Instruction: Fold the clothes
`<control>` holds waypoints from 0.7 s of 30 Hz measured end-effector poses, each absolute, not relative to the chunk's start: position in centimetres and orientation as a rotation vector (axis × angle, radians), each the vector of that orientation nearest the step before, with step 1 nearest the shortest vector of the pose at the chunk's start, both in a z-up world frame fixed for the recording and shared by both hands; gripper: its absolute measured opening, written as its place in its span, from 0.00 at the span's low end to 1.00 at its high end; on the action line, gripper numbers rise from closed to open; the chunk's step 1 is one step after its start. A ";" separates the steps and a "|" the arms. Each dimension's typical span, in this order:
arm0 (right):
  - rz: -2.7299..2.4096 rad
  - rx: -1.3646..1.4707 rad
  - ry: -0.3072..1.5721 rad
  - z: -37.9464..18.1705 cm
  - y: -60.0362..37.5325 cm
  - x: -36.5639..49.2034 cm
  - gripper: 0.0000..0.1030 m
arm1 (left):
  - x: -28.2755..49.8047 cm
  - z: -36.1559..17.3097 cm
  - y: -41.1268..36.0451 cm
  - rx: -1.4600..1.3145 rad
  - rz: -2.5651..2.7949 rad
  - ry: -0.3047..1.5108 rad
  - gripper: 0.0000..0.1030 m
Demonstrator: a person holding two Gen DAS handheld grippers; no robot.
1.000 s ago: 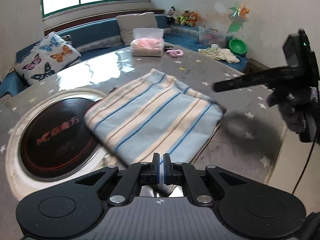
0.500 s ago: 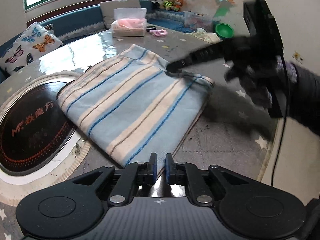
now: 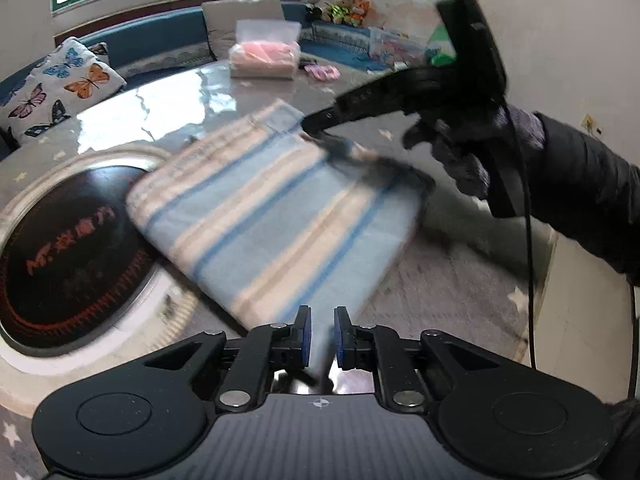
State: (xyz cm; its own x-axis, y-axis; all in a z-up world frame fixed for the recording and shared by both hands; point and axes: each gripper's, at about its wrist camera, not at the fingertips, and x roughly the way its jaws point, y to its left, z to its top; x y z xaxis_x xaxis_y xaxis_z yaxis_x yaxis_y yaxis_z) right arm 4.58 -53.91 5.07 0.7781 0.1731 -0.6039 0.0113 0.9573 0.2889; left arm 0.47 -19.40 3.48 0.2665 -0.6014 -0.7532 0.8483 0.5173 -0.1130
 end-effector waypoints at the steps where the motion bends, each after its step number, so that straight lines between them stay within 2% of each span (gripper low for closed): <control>1: 0.098 0.273 0.669 5.4 -53.8 4.7 0.06 | 0.9 3.8 -19.4 0.339 -0.994 0.828 0.17; 5: 0.136 0.240 0.664 6.1 -52.9 6.4 0.08 | 4.0 4.9 -20.2 0.292 -0.917 0.800 0.20; 8: 0.138 0.195 0.689 5.7 -52.2 7.8 0.14 | 6.7 5.3 -21.5 0.251 -0.870 0.794 0.20; 21: 0.119 0.234 0.716 4.4 -52.8 8.5 0.13 | 14.5 3.2 -27.0 0.171 -0.841 0.828 0.19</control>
